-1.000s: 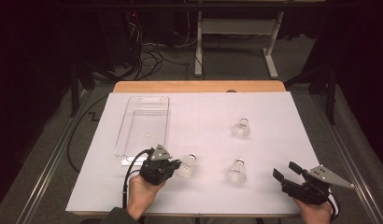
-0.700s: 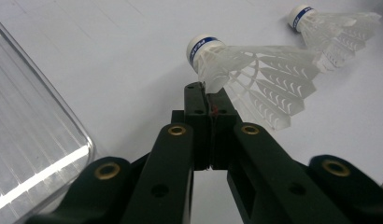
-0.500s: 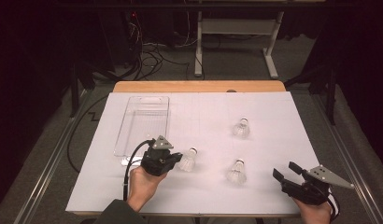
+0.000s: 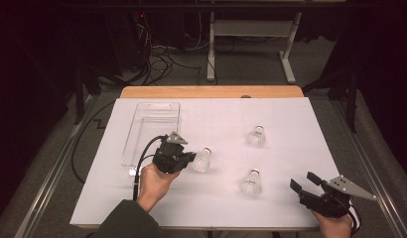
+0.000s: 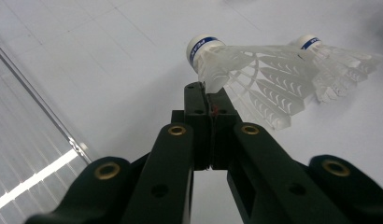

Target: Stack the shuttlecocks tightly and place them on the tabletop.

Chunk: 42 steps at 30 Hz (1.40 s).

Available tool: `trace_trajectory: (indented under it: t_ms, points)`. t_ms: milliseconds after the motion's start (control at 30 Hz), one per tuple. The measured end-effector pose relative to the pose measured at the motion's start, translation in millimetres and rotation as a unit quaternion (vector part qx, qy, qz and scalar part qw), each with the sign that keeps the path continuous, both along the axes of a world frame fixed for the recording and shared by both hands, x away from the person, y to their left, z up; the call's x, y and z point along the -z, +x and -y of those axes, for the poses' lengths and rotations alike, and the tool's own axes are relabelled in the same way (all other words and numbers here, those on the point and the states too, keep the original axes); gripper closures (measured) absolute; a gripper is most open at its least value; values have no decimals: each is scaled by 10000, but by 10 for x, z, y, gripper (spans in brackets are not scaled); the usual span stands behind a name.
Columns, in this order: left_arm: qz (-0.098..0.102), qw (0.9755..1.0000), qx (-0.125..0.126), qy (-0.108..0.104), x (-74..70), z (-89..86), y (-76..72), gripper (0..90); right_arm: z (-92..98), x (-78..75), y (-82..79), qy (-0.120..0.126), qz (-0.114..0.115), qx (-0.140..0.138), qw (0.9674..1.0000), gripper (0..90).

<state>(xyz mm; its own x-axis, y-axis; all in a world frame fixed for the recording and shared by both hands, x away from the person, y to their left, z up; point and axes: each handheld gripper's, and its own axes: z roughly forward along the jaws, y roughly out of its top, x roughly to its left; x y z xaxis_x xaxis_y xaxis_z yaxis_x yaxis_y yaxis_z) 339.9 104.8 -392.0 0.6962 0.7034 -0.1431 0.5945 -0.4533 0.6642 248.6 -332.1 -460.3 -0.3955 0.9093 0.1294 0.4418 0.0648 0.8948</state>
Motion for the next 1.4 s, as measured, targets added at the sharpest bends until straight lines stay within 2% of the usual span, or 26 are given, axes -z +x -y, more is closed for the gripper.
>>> trace_trajectory:
  t_ms: [300,433,567,867,1033,1400]
  points:
    - [-30,9997,30,231,-39,56,147,890,5,0,-1,19,1,10,10000,289]
    - [-39,9996,-11,278,-23,58,223,890,7,1,2,17,1,4,10000,289]
    - [-149,9994,-75,301,20,47,293,890,6,2,1,15,4,2,10000,289]
    - [-252,9989,-148,377,75,39,414,890,3,3,5,12,-9,-4,10000,289]
    - [-240,9986,-152,447,31,76,473,889,3,3,4,15,-10,-4,10000,289]
    - [-443,9972,-220,558,58,130,663,888,4,3,5,22,-12,-16,10000,289]
